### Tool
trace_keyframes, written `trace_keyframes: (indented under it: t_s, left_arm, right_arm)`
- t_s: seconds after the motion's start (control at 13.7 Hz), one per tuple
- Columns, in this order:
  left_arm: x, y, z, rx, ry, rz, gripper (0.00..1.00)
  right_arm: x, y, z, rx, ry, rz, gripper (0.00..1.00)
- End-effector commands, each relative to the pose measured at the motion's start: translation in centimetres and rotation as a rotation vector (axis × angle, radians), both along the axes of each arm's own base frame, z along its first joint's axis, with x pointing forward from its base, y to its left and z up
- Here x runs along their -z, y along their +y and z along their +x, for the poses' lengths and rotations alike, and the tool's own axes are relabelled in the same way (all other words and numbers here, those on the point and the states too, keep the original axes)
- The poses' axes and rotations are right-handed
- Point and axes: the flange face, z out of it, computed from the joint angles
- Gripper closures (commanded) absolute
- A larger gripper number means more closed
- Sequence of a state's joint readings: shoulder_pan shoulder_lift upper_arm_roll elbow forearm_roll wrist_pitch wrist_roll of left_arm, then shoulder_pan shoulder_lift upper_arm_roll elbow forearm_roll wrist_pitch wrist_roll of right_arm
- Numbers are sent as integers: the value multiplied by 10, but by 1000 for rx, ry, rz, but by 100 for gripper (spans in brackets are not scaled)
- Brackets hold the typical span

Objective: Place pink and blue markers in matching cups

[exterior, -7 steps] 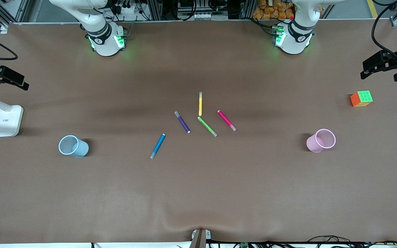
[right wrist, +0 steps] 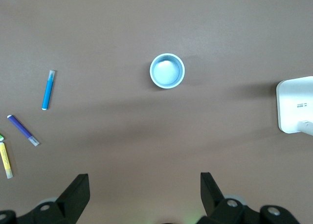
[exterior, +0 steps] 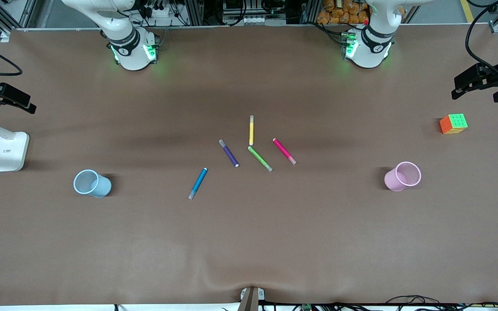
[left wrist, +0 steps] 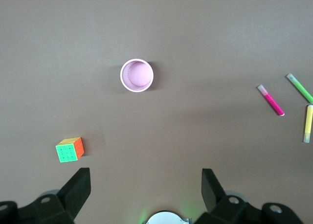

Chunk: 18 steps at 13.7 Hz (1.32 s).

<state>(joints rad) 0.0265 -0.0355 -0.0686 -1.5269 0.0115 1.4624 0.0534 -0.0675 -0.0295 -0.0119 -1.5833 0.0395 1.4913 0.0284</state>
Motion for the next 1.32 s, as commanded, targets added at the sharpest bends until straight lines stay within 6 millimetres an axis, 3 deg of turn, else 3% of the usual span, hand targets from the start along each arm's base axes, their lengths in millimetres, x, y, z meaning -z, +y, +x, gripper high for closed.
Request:
trace_keyframes:
  t_s: [0.0, 0.15, 0.29, 0.51, 0.73, 0.88, 1.02, 1.17, 1.24]
  left_arm:
    - [14, -5, 2, 11, 56, -8, 0]
    - [27, -11, 6, 27, 86, -1, 0]
    - [41, -30, 3, 64, 155, 42, 0]
    - [60, -57, 15, 118, 168, 130, 0]
    - [90, -70, 43, 139, 204, 131, 0]
    - [111, -85, 51, 165, 232, 129, 0]
    - [147, -95, 65, 183, 264, 126, 0]
    - [163, -101, 72, 194, 258, 117, 0]
    - [175, -114, 75, 213, 269, 118, 0]
  right_arm:
    - [0, -4, 0, 10, -5, 6, 0]
    - [1, 0, 1, 4, -3, 6, 0]
    - [4, 1, 4, 5, -3, 7, 0]
    - [9, 22, 8, -15, 3, 8, 0]
    - [22, 37, 18, -23, 8, 7, 0]
    - [27, 44, 21, -25, 15, 6, 0]
    - [31, 48, 23, -11, 19, 5, 0]
    - [32, 57, 24, -24, 19, 4, 0]
    - [37, 62, 26, -34, 28, 2, 0]
